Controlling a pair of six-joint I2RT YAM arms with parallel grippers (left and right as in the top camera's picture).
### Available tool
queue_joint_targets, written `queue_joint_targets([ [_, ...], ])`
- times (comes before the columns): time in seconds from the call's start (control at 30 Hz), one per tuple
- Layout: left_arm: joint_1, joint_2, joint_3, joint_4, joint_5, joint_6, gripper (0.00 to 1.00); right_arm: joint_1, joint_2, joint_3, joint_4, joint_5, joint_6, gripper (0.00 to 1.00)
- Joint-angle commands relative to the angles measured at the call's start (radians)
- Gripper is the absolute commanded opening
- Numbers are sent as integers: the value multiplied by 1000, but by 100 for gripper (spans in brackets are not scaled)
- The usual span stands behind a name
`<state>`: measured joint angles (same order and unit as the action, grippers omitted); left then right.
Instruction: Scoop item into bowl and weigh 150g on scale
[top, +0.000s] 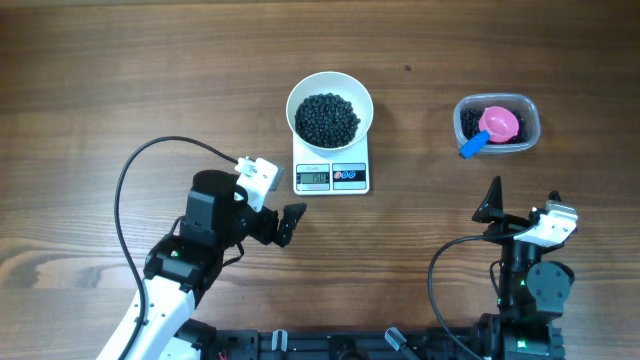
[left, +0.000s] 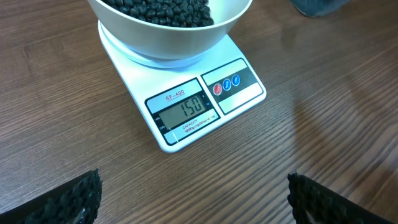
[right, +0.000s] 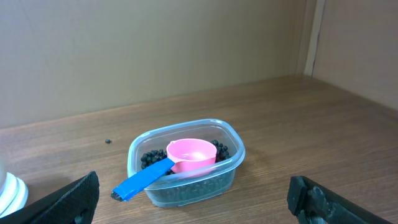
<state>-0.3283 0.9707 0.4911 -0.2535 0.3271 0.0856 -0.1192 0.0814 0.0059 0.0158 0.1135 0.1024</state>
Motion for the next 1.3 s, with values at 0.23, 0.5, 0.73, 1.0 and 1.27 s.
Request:
queue_joint_targets([
  [0.23, -2, -2, 18, 2, -3, 11, 100, 4, -74, -1, 2, -14, -14, 100],
  [0.5, -2, -2, 18, -37, -2, 11, 100, 4, -77, -1, 2, -14, -14, 100],
  [0.73, -1, -28, 18, 20, -18, 19, 100, 4, -77, -1, 2, -14, -15, 100],
  [1.0, 172, -580, 18, -130, -169, 19, 100, 4, -77, -1, 2, -14, -15, 100],
  [1.27, 372, -863, -159, -45, -174, 11, 100, 4, -77, -1, 2, -14, -15, 100],
])
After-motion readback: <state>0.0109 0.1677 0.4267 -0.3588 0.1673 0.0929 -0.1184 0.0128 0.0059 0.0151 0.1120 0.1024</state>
